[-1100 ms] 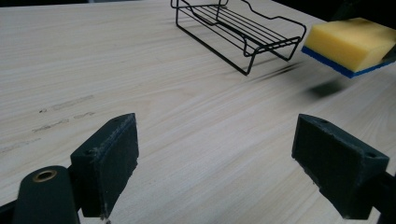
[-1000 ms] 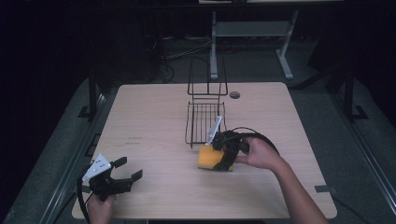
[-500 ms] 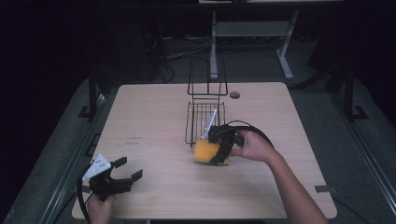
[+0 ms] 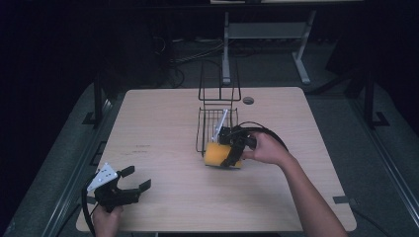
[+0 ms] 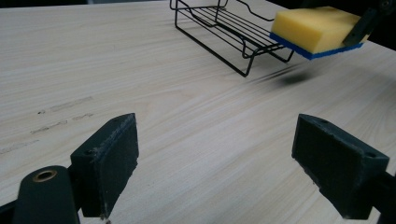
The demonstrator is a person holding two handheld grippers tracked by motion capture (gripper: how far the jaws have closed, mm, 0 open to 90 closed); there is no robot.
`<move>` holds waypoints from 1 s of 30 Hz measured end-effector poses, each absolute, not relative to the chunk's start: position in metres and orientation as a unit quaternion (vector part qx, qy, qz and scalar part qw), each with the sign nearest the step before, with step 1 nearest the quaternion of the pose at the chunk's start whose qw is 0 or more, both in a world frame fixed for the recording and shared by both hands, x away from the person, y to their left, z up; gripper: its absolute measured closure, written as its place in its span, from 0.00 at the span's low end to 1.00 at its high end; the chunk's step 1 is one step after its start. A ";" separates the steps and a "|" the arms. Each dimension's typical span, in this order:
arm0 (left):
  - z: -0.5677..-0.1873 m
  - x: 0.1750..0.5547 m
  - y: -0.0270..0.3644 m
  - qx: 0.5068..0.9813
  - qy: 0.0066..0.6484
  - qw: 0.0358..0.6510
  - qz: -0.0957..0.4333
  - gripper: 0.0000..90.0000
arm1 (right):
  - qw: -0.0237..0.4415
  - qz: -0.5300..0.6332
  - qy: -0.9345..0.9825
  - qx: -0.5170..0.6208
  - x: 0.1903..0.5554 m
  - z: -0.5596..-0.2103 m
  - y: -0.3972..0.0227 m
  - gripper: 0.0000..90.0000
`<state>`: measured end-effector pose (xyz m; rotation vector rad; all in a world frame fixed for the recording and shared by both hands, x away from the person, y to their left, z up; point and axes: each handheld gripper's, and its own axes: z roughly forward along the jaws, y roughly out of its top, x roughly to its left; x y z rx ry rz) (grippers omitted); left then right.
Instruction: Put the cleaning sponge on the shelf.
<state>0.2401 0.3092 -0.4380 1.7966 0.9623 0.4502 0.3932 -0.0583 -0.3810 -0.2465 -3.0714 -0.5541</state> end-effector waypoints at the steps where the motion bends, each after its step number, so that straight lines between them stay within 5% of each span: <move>1: -0.438 0.240 0.309 0.744 0.398 0.503 0.186 0.16 | 0.007 -0.180 -0.980 -0.079 0.395 -0.380 -0.059 0.24; 30: -0.438 0.241 0.309 0.743 0.400 0.503 0.185 0.16 | 0.021 -0.161 -0.982 -0.094 0.421 -0.382 -0.054 0.24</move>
